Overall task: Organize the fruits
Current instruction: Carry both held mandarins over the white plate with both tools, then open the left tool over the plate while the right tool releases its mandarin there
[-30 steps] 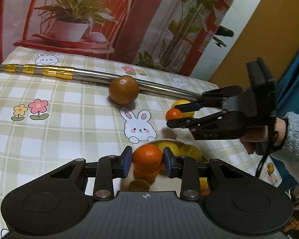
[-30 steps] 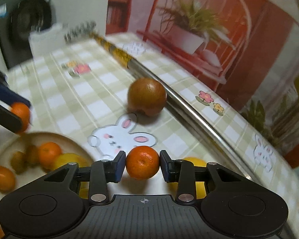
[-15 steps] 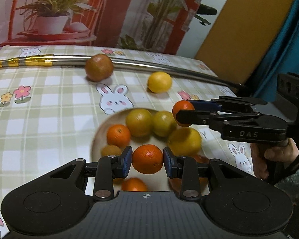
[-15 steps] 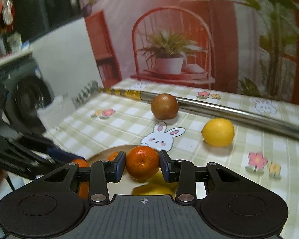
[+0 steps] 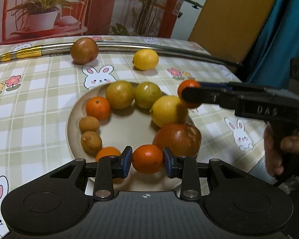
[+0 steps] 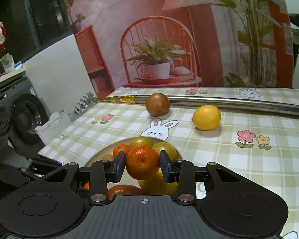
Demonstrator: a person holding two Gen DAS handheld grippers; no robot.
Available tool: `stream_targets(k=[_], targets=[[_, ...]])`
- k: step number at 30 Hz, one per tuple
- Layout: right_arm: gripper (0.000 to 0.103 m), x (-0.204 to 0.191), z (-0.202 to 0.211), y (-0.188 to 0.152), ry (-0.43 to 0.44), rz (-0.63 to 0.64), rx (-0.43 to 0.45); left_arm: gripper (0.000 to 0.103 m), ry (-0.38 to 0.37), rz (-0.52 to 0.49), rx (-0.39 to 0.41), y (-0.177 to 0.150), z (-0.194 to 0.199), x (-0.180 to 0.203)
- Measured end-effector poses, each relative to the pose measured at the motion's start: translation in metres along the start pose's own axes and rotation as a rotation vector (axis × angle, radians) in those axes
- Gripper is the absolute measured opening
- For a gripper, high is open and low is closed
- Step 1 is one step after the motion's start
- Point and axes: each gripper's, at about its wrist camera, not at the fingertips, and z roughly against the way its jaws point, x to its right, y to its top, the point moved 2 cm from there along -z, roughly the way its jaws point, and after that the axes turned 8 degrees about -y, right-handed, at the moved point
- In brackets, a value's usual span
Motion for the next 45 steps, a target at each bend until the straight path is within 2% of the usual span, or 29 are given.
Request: stream_targets(k=[17, 25, 31, 36, 45], targets=[[0.034, 0.007, 0.0, -0.002, -0.009, -0.023, 0.006, 0.036, 0.029, -0.062, -0.024, -0.018, -0.005, 0.01], [0.034, 0.008, -0.001, -0.002, -0.012, -0.022, 0.002, 0.036, 0.013, -0.035, -0.009, -0.018, -0.002, 0.006], [0.034, 0.007, -0.001, -0.002, -0.014, -0.017, 0.0, 0.037, -0.021, -0.004, 0.056, -0.013, 0.01, 0.003], [0.034, 0.002, -0.008, 0.006, -0.015, 0.03, -0.003, 0.037, -0.015, 0.051, 0.137, -0.003, 0.028, -0.008], [0.034, -0.03, -0.055, 0.021, -0.01, 0.206, -0.087, 0.037, 0.109, 0.176, 0.291, 0.015, 0.061, -0.042]])
